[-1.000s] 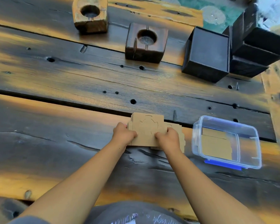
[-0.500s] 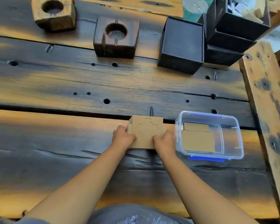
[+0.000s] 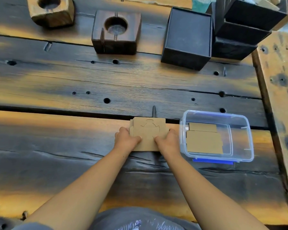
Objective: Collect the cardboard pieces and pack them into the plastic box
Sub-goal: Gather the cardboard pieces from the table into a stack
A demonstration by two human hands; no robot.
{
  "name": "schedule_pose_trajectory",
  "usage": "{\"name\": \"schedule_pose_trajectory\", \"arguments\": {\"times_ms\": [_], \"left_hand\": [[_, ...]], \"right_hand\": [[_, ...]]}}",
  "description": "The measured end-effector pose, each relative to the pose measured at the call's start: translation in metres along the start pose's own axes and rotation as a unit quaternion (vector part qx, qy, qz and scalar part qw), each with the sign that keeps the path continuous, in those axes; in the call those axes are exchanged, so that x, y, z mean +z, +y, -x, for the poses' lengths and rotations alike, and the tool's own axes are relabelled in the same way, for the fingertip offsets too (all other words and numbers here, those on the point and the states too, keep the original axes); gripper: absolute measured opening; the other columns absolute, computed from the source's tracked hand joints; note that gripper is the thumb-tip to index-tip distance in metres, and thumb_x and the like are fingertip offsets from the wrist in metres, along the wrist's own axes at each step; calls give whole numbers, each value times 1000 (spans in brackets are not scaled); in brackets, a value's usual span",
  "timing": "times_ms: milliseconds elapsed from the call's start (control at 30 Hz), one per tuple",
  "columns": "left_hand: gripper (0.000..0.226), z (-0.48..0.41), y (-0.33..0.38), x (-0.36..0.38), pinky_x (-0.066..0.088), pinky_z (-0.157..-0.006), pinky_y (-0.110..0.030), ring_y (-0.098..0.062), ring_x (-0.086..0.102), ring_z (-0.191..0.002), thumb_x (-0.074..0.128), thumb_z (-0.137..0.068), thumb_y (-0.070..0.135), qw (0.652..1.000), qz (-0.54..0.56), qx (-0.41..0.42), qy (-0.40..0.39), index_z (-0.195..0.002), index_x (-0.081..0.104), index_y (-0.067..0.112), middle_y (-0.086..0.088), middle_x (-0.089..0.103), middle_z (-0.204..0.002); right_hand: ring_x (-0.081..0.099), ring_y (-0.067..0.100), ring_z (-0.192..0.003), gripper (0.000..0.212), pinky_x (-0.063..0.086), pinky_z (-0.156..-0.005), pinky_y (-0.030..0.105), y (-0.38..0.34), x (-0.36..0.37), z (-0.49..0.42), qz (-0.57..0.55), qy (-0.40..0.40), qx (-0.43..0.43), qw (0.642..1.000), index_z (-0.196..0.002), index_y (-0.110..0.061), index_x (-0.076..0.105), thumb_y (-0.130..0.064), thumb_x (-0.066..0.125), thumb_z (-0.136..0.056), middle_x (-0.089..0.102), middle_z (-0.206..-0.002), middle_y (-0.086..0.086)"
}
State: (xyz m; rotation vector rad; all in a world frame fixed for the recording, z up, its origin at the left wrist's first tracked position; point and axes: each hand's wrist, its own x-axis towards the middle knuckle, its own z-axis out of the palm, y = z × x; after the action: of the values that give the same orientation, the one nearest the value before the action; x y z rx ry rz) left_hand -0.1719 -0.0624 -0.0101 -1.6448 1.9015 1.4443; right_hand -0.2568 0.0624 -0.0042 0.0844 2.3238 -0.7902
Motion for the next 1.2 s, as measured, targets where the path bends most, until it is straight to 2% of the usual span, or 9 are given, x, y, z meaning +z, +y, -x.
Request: {"name": "schedule_pose_trajectory", "arguments": {"times_ms": [100, 200, 367, 533, 700, 833, 967, 1100, 1200], "left_hand": [[56, 2, 1, -2, 55, -95, -45, -33, 63, -109, 81, -71, 25, 998, 46, -30, -23, -118, 58, 6, -14, 64, -121], [36, 8, -2, -6, 58, -90, -48, -33, 68, -101, 81, -74, 15, 991, 121, -44, -29, -102, 60, 8, -16, 69, -114], [36, 34, -1, -11, 58, -87, -48, -33, 68, -98, 82, -73, 17, 991, 127, 1, 36, -79, 47, 23, -15, 68, -110], [38, 57, 14, -30, 54, -94, -48, -34, 64, -107, 83, -70, 23, 988, 124, 58, 64, -80, 47, 24, -16, 64, -119], [45, 66, 36, -41, 51, -98, -46, -35, 60, -114, 82, -70, 30, 992, 69, 103, 32, -102, 57, 11, -15, 61, -123], [26, 75, 51, -35, 55, -92, -48, -34, 66, -103, 81, -71, 24, 985, 83, 148, -17, -82, 57, 21, -16, 67, -115], [34, 86, 67, -11, 56, -92, -48, -34, 66, -103, 81, -69, 26, 983, 72, 163, -45, -94, 63, 14, -16, 66, -117], [35, 98, 82, 22, 55, -91, -48, -32, 65, -102, 81, -69, 30, 983, 56, 169, -40, -79, 47, 25, -13, 63, -114], [37, 103, 96, 52, 56, -87, -43, -29, 64, -96, 82, -71, 29, 983, 44, 176, -19, -72, 45, 28, -12, 64, -110]], "right_hand": [[60, 31, -104, 43, 53, -90, 43, 1, -3, -3, 2, -14, 7, 1000, -114, -8, 52, -25, 69, -79, 62, -115, 12], [61, 31, -102, 42, 53, -89, 41, 4, -6, -3, -7, -29, -1, 1000, -114, -7, 55, -26, 70, -80, 64, -114, 11], [57, 26, -94, 37, 50, -83, 37, 0, -13, 10, -38, -37, -34, 998, -115, -9, 53, -23, 66, -83, 62, -111, 8], [55, 19, -89, 36, 40, -75, 26, -14, -33, 31, -76, -26, -76, 994, -118, -11, 57, -19, 66, -84, 63, -106, 2], [65, 27, -101, 37, 53, -86, 36, -24, -52, 50, -95, 27, -70, 993, -115, -9, 64, -22, 68, -81, 70, -112, 7], [65, 29, -101, 36, 54, -91, 43, -19, -72, 62, -111, 70, -58, 990, -111, -9, 64, -25, 68, -79, 70, -109, 8], [65, 28, -99, 31, 55, -89, 42, -3, -99, 59, -132, 96, -45, 986, -107, -11, 64, -22, 68, -79, 70, -108, 6], [65, 27, -97, 24, 55, -88, 43, 18, -124, 48, -142, 108, -49, 983, -103, -16, 62, -20, 67, -80, 69, -103, 2], [64, 25, -97, 32, 55, -86, 39, 36, -148, 32, -153, 102, -45, 982, -111, -12, 62, -20, 67, -80, 68, -106, 3]]}}
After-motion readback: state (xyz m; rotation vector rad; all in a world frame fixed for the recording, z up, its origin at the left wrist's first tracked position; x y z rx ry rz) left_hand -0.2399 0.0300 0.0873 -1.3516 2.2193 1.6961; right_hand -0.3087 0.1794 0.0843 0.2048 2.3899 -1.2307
